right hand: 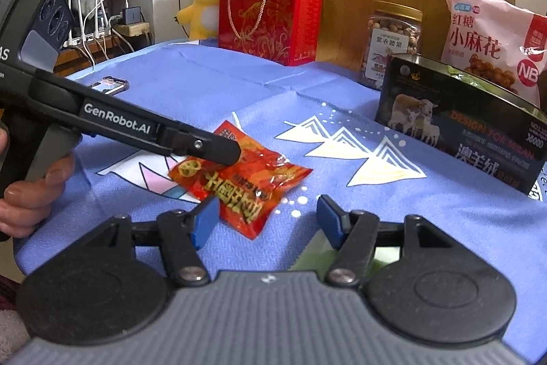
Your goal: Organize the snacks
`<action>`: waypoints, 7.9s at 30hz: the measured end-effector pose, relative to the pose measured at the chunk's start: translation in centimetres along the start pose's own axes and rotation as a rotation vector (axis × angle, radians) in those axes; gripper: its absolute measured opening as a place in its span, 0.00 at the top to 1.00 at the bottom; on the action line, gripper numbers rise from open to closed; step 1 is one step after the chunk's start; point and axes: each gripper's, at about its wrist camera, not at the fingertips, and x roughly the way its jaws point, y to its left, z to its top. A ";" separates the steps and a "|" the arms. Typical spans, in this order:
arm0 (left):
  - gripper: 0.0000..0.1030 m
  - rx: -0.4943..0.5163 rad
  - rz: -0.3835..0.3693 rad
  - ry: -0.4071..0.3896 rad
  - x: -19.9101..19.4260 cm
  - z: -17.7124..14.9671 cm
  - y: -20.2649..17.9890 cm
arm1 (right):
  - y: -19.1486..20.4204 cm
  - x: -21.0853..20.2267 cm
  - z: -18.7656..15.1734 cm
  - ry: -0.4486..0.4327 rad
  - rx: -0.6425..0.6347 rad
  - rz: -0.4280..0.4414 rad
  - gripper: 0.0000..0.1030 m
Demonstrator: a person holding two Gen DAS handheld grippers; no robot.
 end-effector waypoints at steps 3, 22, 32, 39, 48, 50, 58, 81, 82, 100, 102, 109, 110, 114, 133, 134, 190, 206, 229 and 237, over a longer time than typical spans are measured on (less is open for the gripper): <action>0.64 -0.002 -0.005 0.004 0.0 0.0 0.1 | 0.2 0.5 0.4 0.011 0.009 0.007 0.35; 0.54 0.030 -0.018 0.017 -0.7 -0.6 -0.6 | 1.3 1.2 0.7 0.012 0.004 0.061 0.33; 0.54 0.021 -0.054 -0.009 -0.9 -0.9 0.1 | 1.5 1.2 0.7 0.011 -0.001 0.056 0.33; 0.55 -0.004 -0.083 -0.012 -0.9 -0.8 0.6 | 1.7 1.2 0.7 0.011 -0.009 0.048 0.34; 0.56 -0.003 -0.082 -0.009 -0.8 -0.8 0.4 | 2.1 0.9 0.6 -0.011 -0.039 0.031 0.49; 0.56 0.001 -0.076 -0.009 -0.8 -0.7 0.2 | 1.9 0.8 0.6 -0.017 -0.024 0.027 0.53; 0.56 0.033 -0.066 -0.013 -0.4 -0.6 -1.0 | 1.2 0.5 0.5 -0.025 0.020 0.047 0.58; 0.56 0.013 -0.094 -0.015 -0.3 -0.8 -0.3 | 2.0 0.6 0.4 -0.026 -0.028 0.019 0.60; 0.56 0.013 -0.094 -0.015 -0.3 -0.8 -0.3 | 2.0 0.6 0.4 -0.027 -0.031 0.017 0.60; 0.56 0.021 -0.086 -0.025 -0.6 -0.5 -1.2 | 2.6 -0.3 0.2 -0.074 -0.051 -0.016 0.64; 0.56 0.024 -0.088 -0.027 -0.7 -0.4 -1.4 | 2.6 -0.5 0.1 -0.082 -0.051 -0.022 0.64; 0.56 0.051 -0.091 -0.036 -0.7 0.1 -2.7 | 2.1 -1.3 0.0 -0.114 -0.043 -0.047 0.64; 0.56 0.054 -0.091 -0.037 -0.7 0.2 -2.9 | 2.0 -1.4 0.0 -0.117 -0.042 -0.050 0.64; 0.56 0.066 -0.089 -0.035 -0.5 0.4 -3.4 | 1.7 -1.6 -0.1 -0.123 -0.035 -0.060 0.64; 0.56 0.124 -0.117 -0.049 0.7 2.2 -5.8 | 0.1 -3.0 0.1 -0.177 -0.014 -0.127 0.64; 0.56 0.127 -0.118 -0.050 0.8 2.4 -5.9 | 0.0 -3.0 0.1 -0.179 -0.015 -0.131 0.64; 0.50 0.232 -0.061 -0.095 15.8 16.5 -11.3 | -15.5 1.9 6.1 -0.250 0.024 -0.428 0.49; 0.50 0.134 -0.083 -0.047 7.7 11.2 -8.8 | -11.7 -5.0 3.0 -0.304 0.174 -0.393 0.49; 0.38 0.068 -0.296 0.180 3.7 -0.4 -7.8 | -3.6 -6.0 -4.4 0.033 0.108 -0.124 0.37; 0.40 0.018 -0.319 0.153 4.0 0.2 -6.1 | -2.3 -4.6 -3.2 0.027 0.097 -0.138 0.47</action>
